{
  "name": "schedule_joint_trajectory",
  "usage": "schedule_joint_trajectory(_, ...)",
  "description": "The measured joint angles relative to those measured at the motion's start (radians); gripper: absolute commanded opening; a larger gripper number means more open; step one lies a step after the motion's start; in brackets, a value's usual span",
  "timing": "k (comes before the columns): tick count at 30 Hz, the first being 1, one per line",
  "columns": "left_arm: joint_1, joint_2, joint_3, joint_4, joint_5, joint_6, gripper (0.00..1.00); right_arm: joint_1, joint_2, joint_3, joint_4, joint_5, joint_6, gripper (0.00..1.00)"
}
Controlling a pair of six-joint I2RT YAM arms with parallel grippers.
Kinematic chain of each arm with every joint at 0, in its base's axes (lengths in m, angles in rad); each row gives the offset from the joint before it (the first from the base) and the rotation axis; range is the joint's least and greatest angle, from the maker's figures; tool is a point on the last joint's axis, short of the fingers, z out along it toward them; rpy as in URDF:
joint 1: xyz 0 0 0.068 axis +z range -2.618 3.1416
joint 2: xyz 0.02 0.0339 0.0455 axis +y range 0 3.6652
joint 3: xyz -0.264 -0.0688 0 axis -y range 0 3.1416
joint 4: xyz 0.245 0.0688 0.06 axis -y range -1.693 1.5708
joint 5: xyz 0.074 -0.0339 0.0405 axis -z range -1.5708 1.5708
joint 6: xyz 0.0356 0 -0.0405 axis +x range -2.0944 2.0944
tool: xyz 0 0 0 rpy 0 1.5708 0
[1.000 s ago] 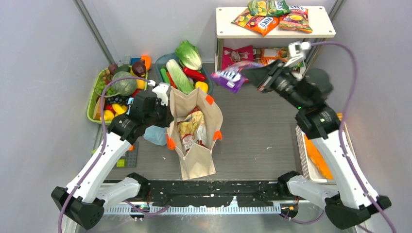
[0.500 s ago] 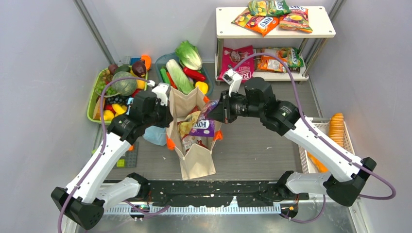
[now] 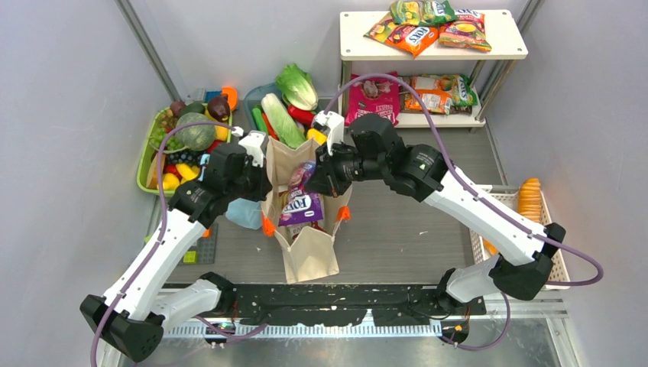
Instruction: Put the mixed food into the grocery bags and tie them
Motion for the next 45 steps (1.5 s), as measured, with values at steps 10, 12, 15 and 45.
schedule_joint_trajectory(10, 0.000, 0.000, 0.000, 0.000, 0.000, 0.000, 0.00, 0.003, -0.002, 0.071, -0.041, 0.042, -0.062, 0.05)
schedule_joint_trajectory(12, 0.000, 0.000, 0.000, 0.000, 0.000, 0.000, 0.00, 0.003, -0.003, 0.048, -0.043, 0.056, -0.066, 0.05)
schedule_joint_trajectory(15, 0.000, 0.000, 0.000, 0.000, 0.000, 0.000, 0.00, 0.003, -0.002, 0.009, -0.048, 0.076, -0.074, 0.05)
schedule_joint_trajectory(45, 0.000, 0.000, 0.000, 0.001, 0.009, -0.001, 0.00, -0.082, 0.021, 0.029, -0.175, 0.320, -0.159, 0.90)
